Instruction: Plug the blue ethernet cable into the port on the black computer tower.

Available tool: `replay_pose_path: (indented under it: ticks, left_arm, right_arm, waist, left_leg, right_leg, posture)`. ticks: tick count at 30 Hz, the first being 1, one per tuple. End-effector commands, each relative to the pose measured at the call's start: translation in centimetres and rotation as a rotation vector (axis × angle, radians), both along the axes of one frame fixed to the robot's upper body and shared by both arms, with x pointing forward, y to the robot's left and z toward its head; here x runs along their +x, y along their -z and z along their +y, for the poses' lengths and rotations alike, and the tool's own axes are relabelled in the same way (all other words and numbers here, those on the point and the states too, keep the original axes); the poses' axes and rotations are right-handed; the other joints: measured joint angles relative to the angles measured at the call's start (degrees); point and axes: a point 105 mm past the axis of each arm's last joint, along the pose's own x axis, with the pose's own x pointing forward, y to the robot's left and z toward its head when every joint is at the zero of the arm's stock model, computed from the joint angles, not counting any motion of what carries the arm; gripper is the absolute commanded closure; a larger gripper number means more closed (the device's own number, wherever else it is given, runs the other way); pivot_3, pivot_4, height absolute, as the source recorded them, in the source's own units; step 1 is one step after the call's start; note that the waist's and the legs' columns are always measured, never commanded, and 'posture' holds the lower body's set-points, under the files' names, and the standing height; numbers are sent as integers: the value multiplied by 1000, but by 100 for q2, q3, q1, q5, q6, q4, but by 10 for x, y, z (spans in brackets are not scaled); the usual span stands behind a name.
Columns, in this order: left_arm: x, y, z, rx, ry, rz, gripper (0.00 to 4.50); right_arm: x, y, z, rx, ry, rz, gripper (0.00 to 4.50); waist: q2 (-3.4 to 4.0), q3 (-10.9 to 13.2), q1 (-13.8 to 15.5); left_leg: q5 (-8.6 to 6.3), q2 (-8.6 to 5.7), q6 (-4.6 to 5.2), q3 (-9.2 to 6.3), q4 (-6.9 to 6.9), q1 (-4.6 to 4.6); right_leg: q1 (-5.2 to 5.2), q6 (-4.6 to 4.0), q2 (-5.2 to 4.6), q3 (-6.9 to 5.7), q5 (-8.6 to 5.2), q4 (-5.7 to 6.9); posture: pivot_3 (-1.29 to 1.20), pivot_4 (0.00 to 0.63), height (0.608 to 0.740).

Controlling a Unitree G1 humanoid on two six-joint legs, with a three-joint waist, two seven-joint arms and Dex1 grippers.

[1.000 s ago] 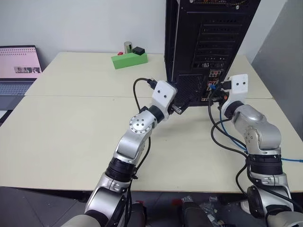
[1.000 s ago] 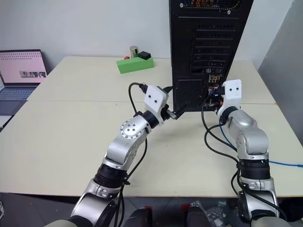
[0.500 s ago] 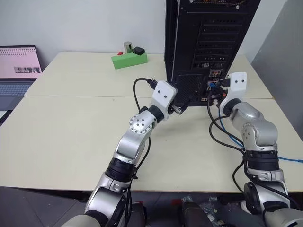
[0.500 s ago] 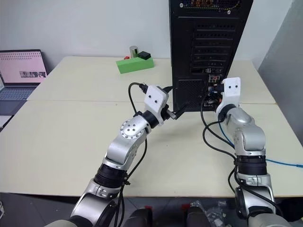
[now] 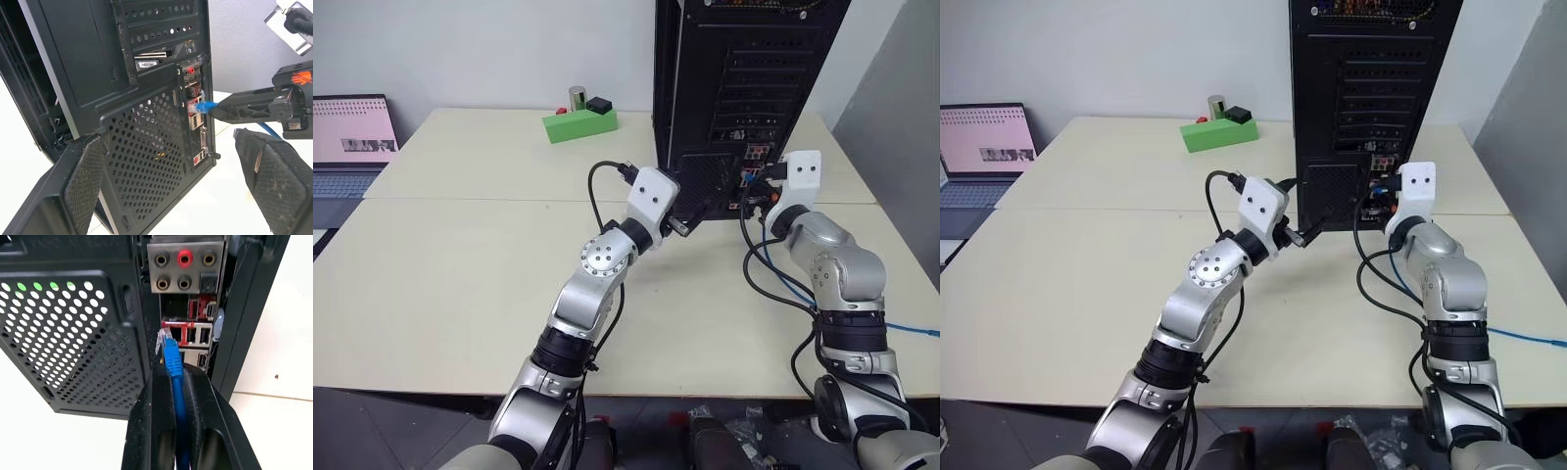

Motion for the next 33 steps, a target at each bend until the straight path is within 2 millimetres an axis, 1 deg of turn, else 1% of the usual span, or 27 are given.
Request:
replay_pose_path:
  ticks: [1, 13, 28, 33]
  left_arm:
    - [-4, -14, 0, -31, 5, -53, 199]
    - [-3, -13, -1, -32, 4, -48, 199]
    - [-4, -13, -1, -35, 2, -46, 199]
    - [-4, -12, -1, -35, 3, -45, 199]
  right_arm:
    - [-6, -24, -4, 40, 25, -74, 4500]
    - [-5, -21, -1, 54, 38, -58, 4500]
    - [-4, -25, 4, 64, 24, -68, 4500]
    - [-2, -25, 1, 93, 44, -63, 4500]
  waist:
    - [0, 0, 3]
    - [0, 0, 3]
    - [0, 0, 3]
    - [0, 0, 3]
  left_leg:
    - [0, 0, 0, 0, 0, 0]
    - [0, 0, 0, 0, -1, 0]
    - [0, 0, 0, 0, -2, 0]
    - [0, 0, 0, 0, -2, 0]
  right_leg:
    - [0, 0, 0, 0, 0, 0]
    - [0, 0, 0, 0, 0, 0]
    - [-1, 0, 0, 0, 0, -1]
    - [-1, 0, 0, 0, 0, -1]
  posture:
    - [0, 150, 740]
    - [0, 150, 740]
    - [0, 150, 740]
    - [0, 150, 740]
